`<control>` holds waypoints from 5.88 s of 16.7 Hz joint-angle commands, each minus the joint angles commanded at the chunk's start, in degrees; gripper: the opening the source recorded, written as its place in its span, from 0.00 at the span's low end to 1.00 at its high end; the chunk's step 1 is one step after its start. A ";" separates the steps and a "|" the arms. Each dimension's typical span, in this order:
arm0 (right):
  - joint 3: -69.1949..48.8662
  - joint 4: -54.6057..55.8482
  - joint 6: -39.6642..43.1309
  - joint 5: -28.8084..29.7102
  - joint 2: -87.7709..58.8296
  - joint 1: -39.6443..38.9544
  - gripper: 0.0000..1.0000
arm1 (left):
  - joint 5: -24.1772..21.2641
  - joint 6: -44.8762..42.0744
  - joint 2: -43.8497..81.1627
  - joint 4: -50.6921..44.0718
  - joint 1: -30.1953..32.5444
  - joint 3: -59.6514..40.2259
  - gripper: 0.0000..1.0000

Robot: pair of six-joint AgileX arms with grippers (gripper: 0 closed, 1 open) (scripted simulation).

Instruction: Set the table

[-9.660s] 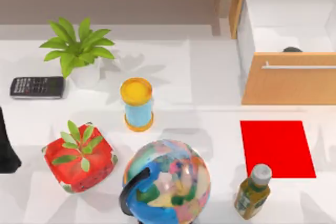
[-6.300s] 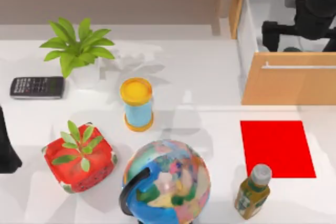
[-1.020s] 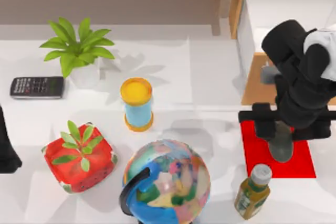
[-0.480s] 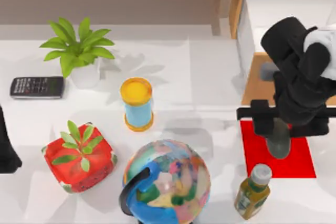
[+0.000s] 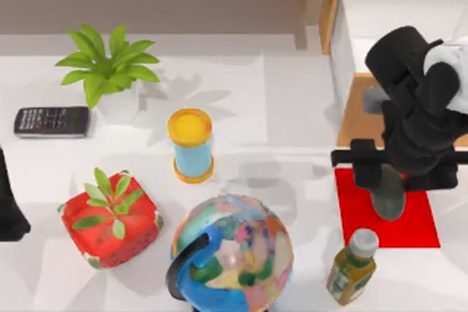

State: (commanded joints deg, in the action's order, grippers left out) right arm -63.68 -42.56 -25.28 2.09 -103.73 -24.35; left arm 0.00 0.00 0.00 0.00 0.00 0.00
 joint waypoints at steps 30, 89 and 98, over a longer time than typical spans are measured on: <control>1.04 0.44 0.32 0.12 -0.50 0.06 1.00 | 0.00 0.00 0.00 0.00 0.00 0.00 1.00; 45.96 138.81 114.40 17.43 -10.52 6.69 0.40 | 0.00 0.00 0.00 0.00 0.00 0.00 1.00; 45.96 138.81 114.40 17.43 -10.52 6.69 0.00 | 0.00 0.00 0.00 0.00 0.00 0.00 1.00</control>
State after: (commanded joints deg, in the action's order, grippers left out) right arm -17.72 96.26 89.12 19.51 -114.25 -17.66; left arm 0.00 0.00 0.00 0.00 0.00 0.00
